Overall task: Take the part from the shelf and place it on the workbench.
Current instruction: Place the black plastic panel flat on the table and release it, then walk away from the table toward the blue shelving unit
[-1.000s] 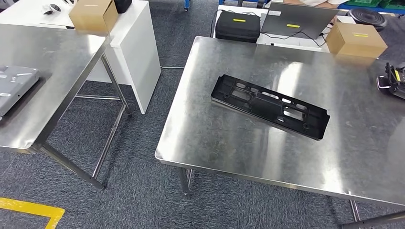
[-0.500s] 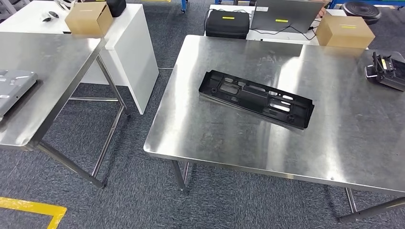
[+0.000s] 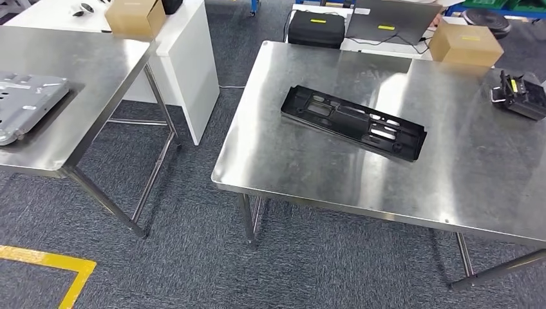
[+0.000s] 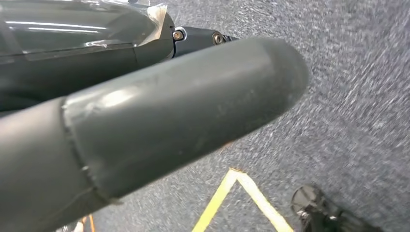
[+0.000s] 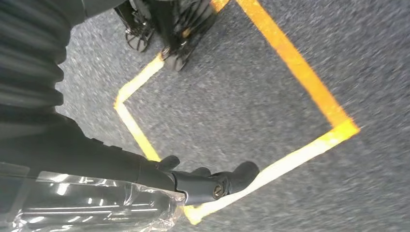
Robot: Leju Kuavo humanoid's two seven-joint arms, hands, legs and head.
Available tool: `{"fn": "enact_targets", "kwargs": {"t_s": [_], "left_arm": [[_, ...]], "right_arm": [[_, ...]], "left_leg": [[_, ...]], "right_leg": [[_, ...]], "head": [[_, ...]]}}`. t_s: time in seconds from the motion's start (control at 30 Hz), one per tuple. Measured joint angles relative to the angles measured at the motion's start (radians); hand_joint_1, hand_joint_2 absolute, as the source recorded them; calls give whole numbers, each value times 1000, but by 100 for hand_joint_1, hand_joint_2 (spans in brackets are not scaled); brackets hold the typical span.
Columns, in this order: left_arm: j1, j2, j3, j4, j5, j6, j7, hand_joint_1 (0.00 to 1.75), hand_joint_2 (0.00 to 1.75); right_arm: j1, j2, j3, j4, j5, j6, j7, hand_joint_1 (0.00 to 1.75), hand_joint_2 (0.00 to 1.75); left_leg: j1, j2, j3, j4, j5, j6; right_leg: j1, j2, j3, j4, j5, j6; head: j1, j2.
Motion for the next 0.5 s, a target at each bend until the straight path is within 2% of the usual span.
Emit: {"fn": "enact_targets", "kwargs": {"t_s": [0.03,0.07,0.1,0.17,0.23,0.3,0.33,0.37,0.4,0.43,0.47,0.5], "left_arm": [[0,-3,-1,0,-4,-8,1,0,0],[0,-5,-2,0,-8,-13,1,0,0],[1,-8,-3,0,-11,-17,3,0,0],[0,-11,-6,0,-12,-21,4,0,0],[-1,-13,-9,-1,-14,-25,5,0,0],[-1,-14,-10,-2,-17,-30,6,0,0],[-1,-14,-10,-2,-19,-33,6,0,0],[0,-14,-10,-1,-22,-34,7,0,0],[1,-14,-10,-1,-25,-35,7,0,0],[2,-15,-11,-1,-28,-38,7,0,0],[3,-15,-11,-1,-31,-41,7,0,0],[3,-15,-12,-1,-32,-45,7,0,0]], "right_arm": [[0,0,0,0,0,-3,6,0,175],[0,-1,0,0,0,-7,10,0,175],[0,-1,0,0,-1,-9,14,0,175],[-1,-2,0,0,-1,-12,16,0,175],[-3,-2,1,0,-1,-14,18,0,175],[-5,-1,1,0,-1,-16,22,0,175],[-4,-1,2,0,0,-17,26,0,175],[-4,0,2,0,0,-17,29,0,131],[-4,2,2,0,0,-18,33,0,87],[-4,3,3,0,-1,-18,37,0,44],[-4,4,4,0,-2,-18,40,0,0],[-4,5,5,0,-4,-18,43,0,0]], "left_leg": [[-1,1,-17,1,12,-1],[-2,1,-33,3,23,-3],[-2,1,-48,6,34,-6],[-2,1,-70,13,49,-12],[-6,0,-85,28,59,-20],[-11,-1,-99,42,73,-28],[-11,-1,-104,46,82,-33],[-9,-3,-109,49,85,-38],[-6,-5,-114,57,72,-44],[-3,-6,-123,83,38,-51],[2,-7,-135,126,-11,-57],[6,-7,-147,184,-67,-64]], "right_leg": [[0,1,-5,54,-20,6],[-1,1,7,73,-16,16],[-1,1,39,52,3,29],[-2,1,129,-55,41,45],[0,3,220,-183,42,42],[6,6,257,-251,32,34],[7,7,253,-258,31,29],[2,5,242,-252,37,21],[-2,3,234,-249,45,9],[-7,-1,224,-249,55,-4],[-10,-4,212,-250,67,-15],[-6,-7,198,-249,78,-22]], "head": [[1,0],[0,0],[0,0],[0,0],[2,0],[1,0],[-1,0],[-3,0],[-5,0],[-7,0],[-10,0],[-12,0]]}}
